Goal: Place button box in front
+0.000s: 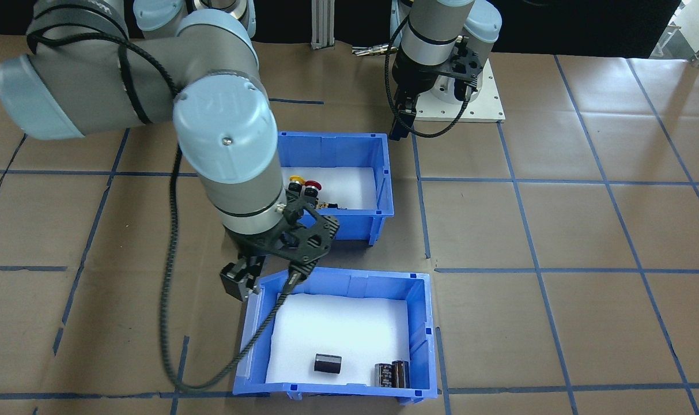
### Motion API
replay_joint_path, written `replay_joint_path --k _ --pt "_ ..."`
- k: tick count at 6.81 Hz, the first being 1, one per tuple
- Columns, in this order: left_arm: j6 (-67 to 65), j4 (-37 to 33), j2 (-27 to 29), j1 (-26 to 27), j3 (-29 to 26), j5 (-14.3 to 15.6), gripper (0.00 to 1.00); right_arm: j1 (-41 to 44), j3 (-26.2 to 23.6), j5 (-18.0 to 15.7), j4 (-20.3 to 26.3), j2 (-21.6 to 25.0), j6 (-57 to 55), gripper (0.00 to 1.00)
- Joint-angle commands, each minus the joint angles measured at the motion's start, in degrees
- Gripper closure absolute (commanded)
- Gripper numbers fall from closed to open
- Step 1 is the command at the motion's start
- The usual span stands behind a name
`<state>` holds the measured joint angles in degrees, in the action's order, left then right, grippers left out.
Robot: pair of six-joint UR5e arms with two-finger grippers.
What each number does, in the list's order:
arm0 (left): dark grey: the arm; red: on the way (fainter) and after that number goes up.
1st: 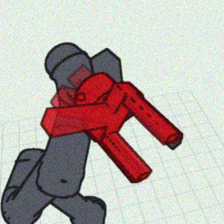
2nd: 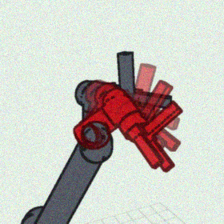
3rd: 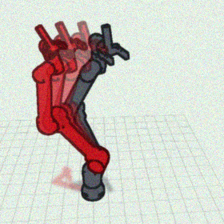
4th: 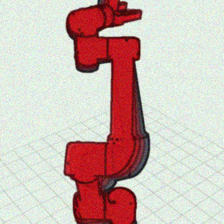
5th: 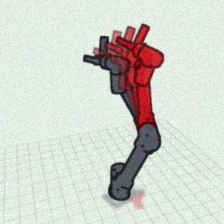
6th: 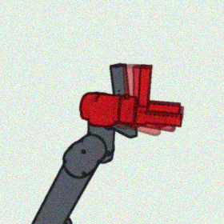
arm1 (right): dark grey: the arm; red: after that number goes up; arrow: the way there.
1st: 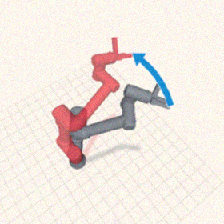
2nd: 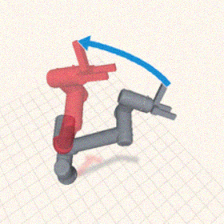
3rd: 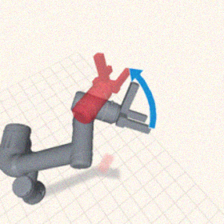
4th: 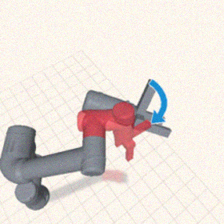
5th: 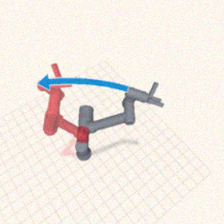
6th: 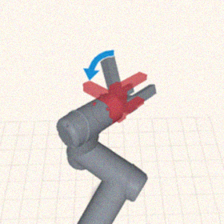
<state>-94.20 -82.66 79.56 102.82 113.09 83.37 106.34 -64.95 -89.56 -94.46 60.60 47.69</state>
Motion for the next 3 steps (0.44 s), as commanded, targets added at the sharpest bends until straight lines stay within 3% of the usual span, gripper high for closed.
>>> replay_joint_path --k 1,3 --pt "-5.6 7.4 0.2 2.6 5.6 -8.3 0.01 6.5 0.6 -0.2 -1.9 -3.7 11.8 0.00" --pt "-9.7 18.3 0.3 3.8 11.3 -8.8 0.01 9.6 0.5 -0.3 -6.8 -6.4 13.0 0.00"
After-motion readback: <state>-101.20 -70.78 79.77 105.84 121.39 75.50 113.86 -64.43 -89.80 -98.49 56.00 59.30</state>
